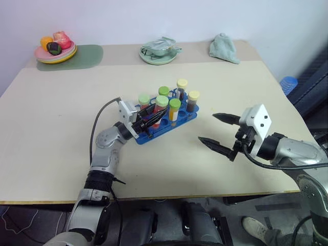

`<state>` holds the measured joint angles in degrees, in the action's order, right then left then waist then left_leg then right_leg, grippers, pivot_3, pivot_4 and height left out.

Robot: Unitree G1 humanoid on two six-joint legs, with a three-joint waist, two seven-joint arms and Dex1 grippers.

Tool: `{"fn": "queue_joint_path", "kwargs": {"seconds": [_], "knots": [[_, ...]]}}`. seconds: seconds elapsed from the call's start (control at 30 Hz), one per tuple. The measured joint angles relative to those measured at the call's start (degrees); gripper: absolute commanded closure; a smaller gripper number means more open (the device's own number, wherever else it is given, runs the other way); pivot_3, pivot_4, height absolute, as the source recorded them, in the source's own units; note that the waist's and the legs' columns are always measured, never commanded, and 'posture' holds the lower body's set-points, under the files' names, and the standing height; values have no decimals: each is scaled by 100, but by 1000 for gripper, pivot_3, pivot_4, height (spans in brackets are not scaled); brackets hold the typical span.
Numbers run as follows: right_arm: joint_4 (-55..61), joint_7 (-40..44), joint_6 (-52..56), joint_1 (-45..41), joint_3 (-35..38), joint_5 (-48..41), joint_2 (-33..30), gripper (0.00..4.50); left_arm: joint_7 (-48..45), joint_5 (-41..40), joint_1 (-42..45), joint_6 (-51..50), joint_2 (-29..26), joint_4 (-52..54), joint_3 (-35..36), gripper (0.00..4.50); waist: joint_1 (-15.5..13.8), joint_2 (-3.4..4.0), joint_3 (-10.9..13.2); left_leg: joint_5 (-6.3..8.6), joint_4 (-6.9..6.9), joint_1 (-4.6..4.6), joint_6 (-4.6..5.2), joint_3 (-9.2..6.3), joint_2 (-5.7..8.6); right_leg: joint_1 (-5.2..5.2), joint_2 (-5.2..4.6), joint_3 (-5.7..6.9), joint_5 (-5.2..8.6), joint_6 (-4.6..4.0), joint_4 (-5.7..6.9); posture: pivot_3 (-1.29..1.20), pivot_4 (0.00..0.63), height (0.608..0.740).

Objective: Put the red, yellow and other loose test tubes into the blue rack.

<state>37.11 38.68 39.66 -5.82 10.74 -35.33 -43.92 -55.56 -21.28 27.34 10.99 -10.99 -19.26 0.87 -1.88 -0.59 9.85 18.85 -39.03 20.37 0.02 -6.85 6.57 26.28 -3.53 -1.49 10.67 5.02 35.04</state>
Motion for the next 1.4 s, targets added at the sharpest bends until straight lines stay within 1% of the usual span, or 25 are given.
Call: {"fn": "queue_joint_path", "kwargs": {"seconds": [0.2,0.43,0.53,0.63,0.7,0.73,0.77,0.87,1.07,1.17,1.3,1.4], "knots": [[46,37,-19,109,15,-35,0,0,5,4,-10,131,3,-103,-3,3659,-8,0,-1,1,-1,-1,2,5,0,0,0,-1,0,0,1,0,150,740],[46,40,-35,89,15,-40,1,0,97,90,176,441,162,-518,-12,3659,-45,-4,-3,2,-9,0,3,5,1,-5,-2,-1,-3,5,0,0,150,740],[71,27,-34,84,15,-62,1,0,38,44,149,391,118,-506,-5,3659,-43,-5,-4,2,-10,-1,3,5,1,-5,-2,-1,-3,5,0,0,150,740],[110,10,-34,84,15,-91,1,0,-107,-139,132,134,2,-456,20,3659,-20,-4,-7,2,-9,-3,3,6,-1,-5,0,-1,-3,5,2,0,150,740],[110,-2,-34,84,15,-93,1,0,-164,-234,110,20,-16,-435,37,2653,-16,-4,-7,2,-9,-3,3,7,-2,-4,1,-1,-3,5,3,0,150,740],[110,-6,-34,82,15,-94,1,0,-194,-289,103,-46,-29,-428,41,2267,-16,-4,-7,2,-8,-3,3,7,-2,-3,1,-1,-3,5,3,0,150,740],[110,-7,-34,76,15,-96,1,0,-208,-297,80,-82,-56,-431,43,1784,-18,-4,-7,2,-8,-2,3,7,-2,-3,1,-1,-3,5,2,0,150,740],[110,-8,-34,57,15,-98,0,0,-142,-239,-62,-145,-119,-473,40,263,-34,-6,-6,2,-9,2,3,7,-2,1,1,-2,-3,5,2,0,150,740],[109,8,-34,-19,14,-98,-3,0,-96,-184,-272,-149,-125,-175,33,263,-32,-6,-6,4,-7,3,7,9,-1,3,-1,-2,-3,5,-1,0,150,740],[106,32,-35,-31,13,-98,-5,0,-95,-174,-477,-164,-216,145,25,263,-26,-6,-6,4,-7,3,7,10,-2,4,-1,-3,-3,5,-1,0,150,740],[105,101,-34,-33,13,-98,-24,0,-46,-118,-795,-430,-614,736,-1,263,-29,-6,-6,4,-7,4,7,10,-2,3,-1,-4,-3,5,-1,0,150,740],[104,155,-35,-4,15,-98,-78,0,123,-47,-1149,-447,-878,1135,63,263,-30,-5,-6,5,-6,3,8,10,-2,3,-1,-4,-3,5,-1,0,150,740]]}}
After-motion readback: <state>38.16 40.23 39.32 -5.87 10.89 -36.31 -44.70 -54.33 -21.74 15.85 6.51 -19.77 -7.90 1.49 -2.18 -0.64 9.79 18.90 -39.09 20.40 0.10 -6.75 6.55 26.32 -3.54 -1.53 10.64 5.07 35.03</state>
